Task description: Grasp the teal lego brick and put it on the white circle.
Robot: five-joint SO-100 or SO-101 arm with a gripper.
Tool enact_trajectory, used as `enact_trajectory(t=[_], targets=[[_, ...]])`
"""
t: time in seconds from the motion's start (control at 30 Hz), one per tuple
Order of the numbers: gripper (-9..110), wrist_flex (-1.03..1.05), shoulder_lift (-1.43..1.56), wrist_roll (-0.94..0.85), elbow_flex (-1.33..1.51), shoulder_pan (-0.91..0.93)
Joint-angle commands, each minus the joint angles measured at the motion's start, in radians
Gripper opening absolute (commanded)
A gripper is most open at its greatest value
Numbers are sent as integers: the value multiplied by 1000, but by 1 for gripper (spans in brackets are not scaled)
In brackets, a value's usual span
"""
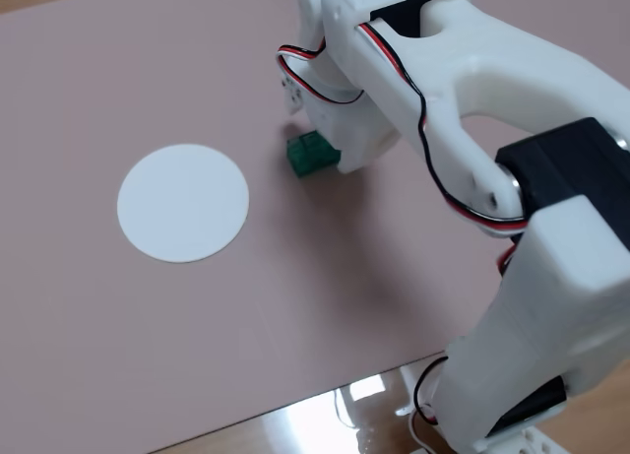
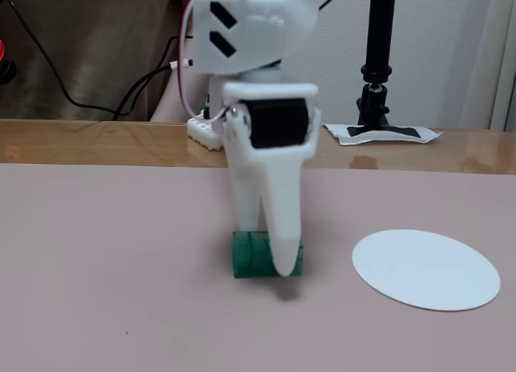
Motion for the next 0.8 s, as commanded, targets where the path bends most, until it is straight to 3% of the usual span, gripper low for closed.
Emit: enact_trajectory(t=[0.0,0.13,0.57,0.77], targets=[[21,5,-49,-12,-57,-9],[0,5,-89,-29,-69,-15],[0,38,84,20,-43,-21],[0,158,163,61,-195,-66]])
